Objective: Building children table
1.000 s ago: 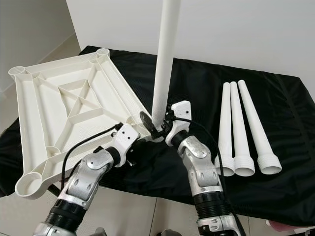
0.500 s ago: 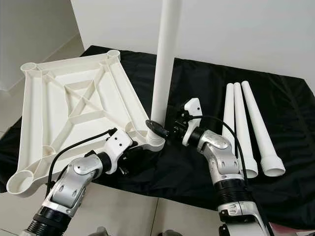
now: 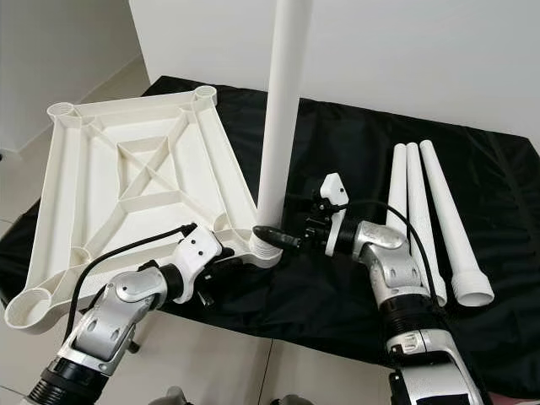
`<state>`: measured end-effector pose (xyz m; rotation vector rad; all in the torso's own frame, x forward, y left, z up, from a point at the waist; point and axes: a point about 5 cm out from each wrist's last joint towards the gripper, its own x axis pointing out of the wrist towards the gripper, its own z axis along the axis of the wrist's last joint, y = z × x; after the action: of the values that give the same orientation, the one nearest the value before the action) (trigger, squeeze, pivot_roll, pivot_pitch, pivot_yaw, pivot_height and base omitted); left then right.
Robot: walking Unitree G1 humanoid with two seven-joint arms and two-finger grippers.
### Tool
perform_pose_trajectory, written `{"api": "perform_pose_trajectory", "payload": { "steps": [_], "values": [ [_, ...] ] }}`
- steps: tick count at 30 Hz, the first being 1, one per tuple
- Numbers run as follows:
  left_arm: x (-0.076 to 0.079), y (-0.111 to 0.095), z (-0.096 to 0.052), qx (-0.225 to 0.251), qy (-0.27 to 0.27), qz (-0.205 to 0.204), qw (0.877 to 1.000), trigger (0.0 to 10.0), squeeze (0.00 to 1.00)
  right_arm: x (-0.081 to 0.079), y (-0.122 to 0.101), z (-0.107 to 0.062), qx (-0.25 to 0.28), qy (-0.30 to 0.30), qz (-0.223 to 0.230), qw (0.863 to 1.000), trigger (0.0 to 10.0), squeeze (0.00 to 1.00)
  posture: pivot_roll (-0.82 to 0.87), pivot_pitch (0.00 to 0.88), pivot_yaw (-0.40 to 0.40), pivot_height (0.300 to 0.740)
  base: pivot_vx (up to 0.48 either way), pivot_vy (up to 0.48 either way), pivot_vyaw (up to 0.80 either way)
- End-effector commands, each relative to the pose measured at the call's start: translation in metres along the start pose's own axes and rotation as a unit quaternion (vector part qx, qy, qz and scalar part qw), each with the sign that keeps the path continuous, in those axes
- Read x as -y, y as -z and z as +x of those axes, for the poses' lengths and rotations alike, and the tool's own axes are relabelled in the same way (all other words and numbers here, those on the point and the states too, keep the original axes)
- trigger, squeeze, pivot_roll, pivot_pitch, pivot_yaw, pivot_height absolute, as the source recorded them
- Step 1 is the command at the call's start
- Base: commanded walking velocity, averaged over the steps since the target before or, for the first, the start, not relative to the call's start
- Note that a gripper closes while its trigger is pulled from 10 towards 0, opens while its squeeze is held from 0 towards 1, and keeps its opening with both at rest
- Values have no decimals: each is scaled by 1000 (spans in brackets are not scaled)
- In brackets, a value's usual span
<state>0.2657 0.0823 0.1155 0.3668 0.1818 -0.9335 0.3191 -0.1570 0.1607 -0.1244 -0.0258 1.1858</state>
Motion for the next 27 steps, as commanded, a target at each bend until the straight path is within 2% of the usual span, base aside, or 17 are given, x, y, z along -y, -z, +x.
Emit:
{"api": "perform_pose_trajectory", "payload": {
  "steps": [1, 15, 27],
  "values": [
    [9, 3, 1, -13, 53, 2, 999, 10000, 0, 0, -1, 4, -5, -19, -9, 1000, 10000, 0, -14, 0, -13, 740, 0, 0, 0],
    [9, 1, 4, -11, 51, -1, 999, 10000, 0, -8, 7, 14, -2, -50, 1, 999, 10000, 0, -13, 0, -10, 740, 0, 0, 0],
    [10, 2, 5, -16, 56, 2, 998, 10000, 0, -6, 8, 14, -8, -49, -3, 999, 10000, 0, -16, 0, -7, 740, 0, 0, 0]
  ]
}}
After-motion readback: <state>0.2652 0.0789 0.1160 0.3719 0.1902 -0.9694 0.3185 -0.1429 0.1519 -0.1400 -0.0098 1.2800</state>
